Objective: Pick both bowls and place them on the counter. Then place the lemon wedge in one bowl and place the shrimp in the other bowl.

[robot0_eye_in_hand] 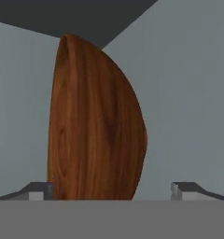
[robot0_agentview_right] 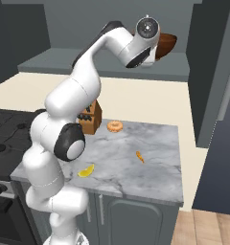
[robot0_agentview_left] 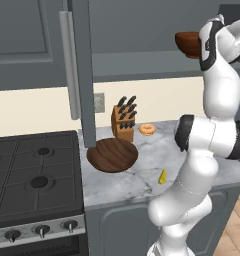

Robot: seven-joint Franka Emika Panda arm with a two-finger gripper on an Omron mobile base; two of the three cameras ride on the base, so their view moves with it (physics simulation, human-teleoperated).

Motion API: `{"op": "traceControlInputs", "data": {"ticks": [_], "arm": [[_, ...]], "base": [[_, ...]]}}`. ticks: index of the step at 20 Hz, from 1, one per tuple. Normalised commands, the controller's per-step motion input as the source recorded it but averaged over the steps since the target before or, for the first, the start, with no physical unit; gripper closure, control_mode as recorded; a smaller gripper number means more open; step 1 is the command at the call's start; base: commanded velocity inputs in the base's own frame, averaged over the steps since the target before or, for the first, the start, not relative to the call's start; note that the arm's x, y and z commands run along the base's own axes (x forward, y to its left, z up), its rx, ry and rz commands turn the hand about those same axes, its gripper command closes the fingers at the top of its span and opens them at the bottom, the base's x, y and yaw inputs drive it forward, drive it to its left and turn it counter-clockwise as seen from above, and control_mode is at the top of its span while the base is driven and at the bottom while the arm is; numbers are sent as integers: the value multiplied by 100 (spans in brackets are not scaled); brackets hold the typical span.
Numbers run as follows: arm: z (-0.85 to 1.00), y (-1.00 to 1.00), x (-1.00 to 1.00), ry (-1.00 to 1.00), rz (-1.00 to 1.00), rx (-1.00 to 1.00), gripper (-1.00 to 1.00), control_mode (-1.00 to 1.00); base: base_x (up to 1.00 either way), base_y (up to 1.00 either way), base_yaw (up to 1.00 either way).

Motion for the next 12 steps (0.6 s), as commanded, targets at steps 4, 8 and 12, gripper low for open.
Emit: {"op": "traceControlInputs", "data": {"ticks": [4,8,12], "arm": [[5,-18,35,6,0,0,-100,-100],[2,-23,26,4,0,0,-100,-100],[-1,-24,9,0,0,0,100,-100]], "base": [[0,0,0],[0,0,0],[0,0,0]]}}
